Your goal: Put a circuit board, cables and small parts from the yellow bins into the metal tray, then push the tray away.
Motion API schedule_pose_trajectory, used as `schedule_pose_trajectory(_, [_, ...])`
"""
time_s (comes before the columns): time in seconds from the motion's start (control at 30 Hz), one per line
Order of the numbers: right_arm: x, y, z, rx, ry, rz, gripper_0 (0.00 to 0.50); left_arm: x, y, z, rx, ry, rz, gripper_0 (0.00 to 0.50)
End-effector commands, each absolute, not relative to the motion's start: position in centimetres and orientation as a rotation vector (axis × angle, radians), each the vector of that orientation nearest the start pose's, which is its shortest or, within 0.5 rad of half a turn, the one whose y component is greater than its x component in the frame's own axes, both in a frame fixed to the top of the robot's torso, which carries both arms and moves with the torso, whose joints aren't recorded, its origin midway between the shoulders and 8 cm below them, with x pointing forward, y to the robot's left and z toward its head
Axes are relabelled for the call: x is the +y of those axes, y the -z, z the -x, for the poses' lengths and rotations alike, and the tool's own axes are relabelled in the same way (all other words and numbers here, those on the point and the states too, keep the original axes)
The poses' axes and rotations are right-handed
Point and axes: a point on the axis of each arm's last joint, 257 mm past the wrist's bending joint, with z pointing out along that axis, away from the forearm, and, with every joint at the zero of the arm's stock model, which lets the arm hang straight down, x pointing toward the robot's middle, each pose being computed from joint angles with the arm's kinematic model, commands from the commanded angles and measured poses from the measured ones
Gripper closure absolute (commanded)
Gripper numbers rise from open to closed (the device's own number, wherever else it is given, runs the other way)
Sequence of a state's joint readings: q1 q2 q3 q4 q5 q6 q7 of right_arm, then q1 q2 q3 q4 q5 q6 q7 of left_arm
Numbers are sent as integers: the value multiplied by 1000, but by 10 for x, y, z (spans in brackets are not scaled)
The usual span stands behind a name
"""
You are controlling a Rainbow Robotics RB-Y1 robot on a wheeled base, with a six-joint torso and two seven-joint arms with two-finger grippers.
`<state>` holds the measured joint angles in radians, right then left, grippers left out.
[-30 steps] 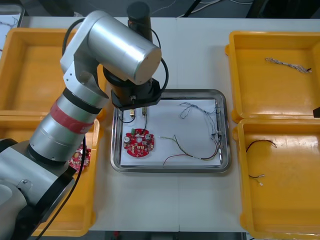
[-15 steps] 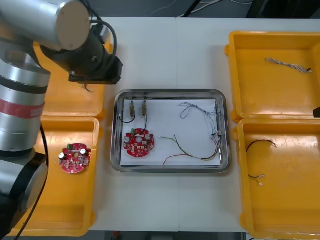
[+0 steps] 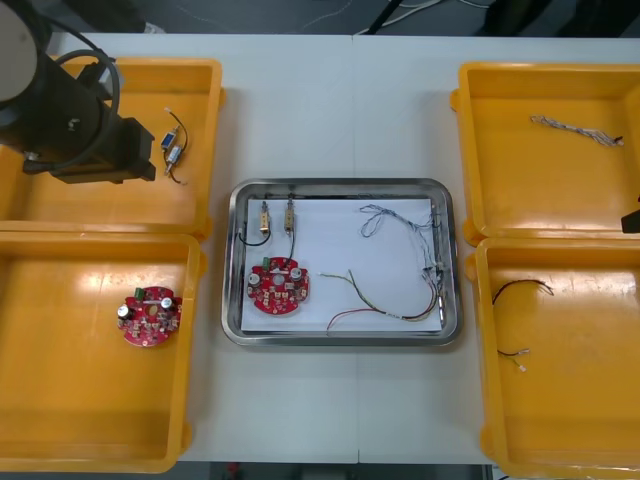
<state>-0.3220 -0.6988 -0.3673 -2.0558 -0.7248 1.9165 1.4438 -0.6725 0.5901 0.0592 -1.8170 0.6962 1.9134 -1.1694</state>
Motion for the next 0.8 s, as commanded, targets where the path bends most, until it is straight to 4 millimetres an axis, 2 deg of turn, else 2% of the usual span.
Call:
schedule_pose_trajectory(0.03, [-373, 114, -423, 2543, 42, 64, 0, 296, 103, -477, 2607, 120, 70, 103])
schedule_pose_trajectory(0.17, [-343, 117, -421, 2539, 59, 209, 0, 303, 102, -470, 2616, 115, 87, 102])
schedule_pose_trajectory(0.37, [-275, 125, -404, 2504, -15, 467, 0, 318, 106, -463, 2642, 51, 99, 104])
schedule_pose_trajectory(0.43, [-259, 129, -397, 2499, -44, 527, 0, 319, 109, -462, 2648, 49, 107, 104])
schedule_pose_trajectory(0.57, [-232, 137, -385, 2488, -70, 652, 0, 320, 109, -462, 2648, 44, 110, 105])
schedule_pose_trajectory(0.8, [-204, 145, -366, 2457, -60, 822, 0, 321, 111, -462, 2651, 28, 104, 103])
